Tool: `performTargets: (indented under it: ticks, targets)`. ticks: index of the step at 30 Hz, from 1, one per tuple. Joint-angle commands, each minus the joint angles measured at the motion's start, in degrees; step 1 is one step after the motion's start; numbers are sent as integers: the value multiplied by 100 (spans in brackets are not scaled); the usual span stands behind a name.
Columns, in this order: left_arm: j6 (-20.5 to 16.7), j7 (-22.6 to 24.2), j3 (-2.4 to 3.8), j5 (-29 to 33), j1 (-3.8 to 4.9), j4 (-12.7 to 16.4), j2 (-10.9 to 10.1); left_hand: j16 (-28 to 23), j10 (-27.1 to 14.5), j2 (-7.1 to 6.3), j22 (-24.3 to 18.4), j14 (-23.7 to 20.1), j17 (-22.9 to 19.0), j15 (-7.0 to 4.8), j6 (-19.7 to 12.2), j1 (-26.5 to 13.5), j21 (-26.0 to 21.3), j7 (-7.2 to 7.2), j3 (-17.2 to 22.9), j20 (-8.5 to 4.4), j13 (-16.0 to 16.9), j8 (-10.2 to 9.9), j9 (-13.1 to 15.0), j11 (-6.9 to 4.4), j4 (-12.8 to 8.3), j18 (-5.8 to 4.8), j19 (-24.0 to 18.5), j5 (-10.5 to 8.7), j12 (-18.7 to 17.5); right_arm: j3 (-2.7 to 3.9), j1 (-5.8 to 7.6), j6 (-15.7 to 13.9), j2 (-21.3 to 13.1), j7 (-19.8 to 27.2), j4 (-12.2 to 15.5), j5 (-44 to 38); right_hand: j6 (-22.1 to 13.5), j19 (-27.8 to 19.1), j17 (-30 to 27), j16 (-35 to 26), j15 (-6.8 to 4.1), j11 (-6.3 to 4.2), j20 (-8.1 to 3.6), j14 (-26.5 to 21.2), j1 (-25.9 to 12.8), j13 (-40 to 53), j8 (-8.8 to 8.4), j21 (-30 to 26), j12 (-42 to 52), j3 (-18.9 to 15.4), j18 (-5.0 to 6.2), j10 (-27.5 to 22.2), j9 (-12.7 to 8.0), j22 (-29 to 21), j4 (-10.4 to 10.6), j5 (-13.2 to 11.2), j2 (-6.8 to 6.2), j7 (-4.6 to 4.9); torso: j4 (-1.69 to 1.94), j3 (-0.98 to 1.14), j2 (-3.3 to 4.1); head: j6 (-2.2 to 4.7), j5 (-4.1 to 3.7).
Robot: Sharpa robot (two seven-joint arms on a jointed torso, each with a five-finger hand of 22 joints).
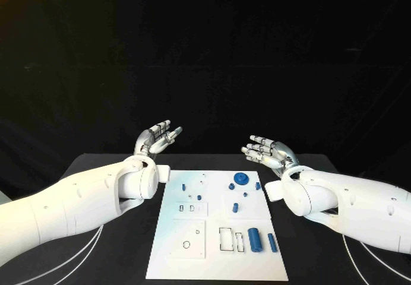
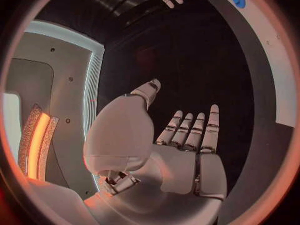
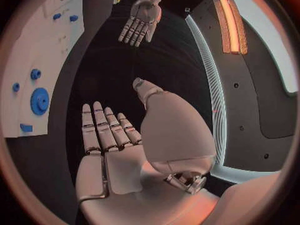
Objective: Assemble the parts on the task board
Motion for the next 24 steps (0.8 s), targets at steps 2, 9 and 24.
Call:
performTargets:
  ticks: [2, 9, 24]
  targets:
    - [556, 35, -2, -86, 27, -64, 42, 60, 144, -5, 18, 189, 23, 40, 155, 276, 34, 375, 63, 44, 20, 55, 23, 39, 17, 120, 145, 37, 54, -59, 69, 991, -5, -606, -74, -641, 1701, 1616, 143, 238, -149, -116, 37, 1563, 594, 103, 393, 276, 149, 243, 291, 2013, 253, 106, -271, -223, -117, 570, -1, -4, 0, -1, 0]
    - [748, 113, -4, -106, 26, 292, -306, 367, 1208, 71, 112, 1673, 213, -87, 764, 470, 216, 503, -49, 38, 86, 167, 104, 278, 81, 345, 1103, 34, 144, -84, 272, 339, -100, -521, -280, -3455, 2715, 2442, 229, 469, -399, -332, -155, 2347, 717, 101, 610, 531, 148, 435, 354, 2692, 353, 153, -366, -377, -265, 415, 47, 1, 131, -64, -24]
    - [1107, -74, 8, -663, 49, 1154, -944, 1738, 4070, -223, 542, 4475, 1462, -851, 2885, 632, 1374, 313, 529, -508, 208, 863, 438, -196, 39, 626, 2997, 14, 544, -73, 559, 811, -128, -1660, -267, -6559, 3594, 3996, 1723, 2001, -1195, -878, -1091, 4635, 602, 153, 766, 2513, 105, 629, 312, 4165, 510, 1324, -380, -369, -645, 33, 175, 3, 428, -29, -219]
